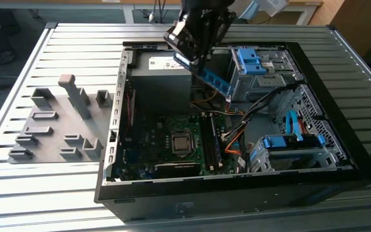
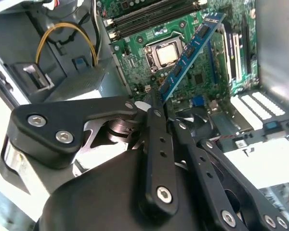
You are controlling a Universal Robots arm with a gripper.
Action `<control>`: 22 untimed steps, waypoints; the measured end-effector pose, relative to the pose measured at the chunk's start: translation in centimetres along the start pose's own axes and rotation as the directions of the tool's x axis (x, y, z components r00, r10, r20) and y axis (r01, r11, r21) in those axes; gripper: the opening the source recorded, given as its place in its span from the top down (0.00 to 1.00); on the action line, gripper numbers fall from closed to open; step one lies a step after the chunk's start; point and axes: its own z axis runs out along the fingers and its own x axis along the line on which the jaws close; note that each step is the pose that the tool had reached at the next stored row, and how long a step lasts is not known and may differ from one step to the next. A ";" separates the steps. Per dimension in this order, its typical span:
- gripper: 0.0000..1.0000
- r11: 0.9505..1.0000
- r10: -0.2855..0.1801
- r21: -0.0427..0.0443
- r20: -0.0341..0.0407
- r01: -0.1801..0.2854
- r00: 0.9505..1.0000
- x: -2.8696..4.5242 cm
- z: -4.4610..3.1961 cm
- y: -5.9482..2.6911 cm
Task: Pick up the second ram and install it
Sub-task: 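Insert the second ram into the second slot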
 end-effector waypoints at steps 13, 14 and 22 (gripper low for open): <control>0.86 0.983 0.185 -0.002 -0.001 -0.185 0.983 -0.04 0.40 0.03; 0.86 0.980 0.198 -0.002 -0.001 -0.198 0.980 -0.04 0.43 0.04; 0.86 0.954 0.300 -0.005 -0.001 -0.300 0.954 -0.09 0.73 0.09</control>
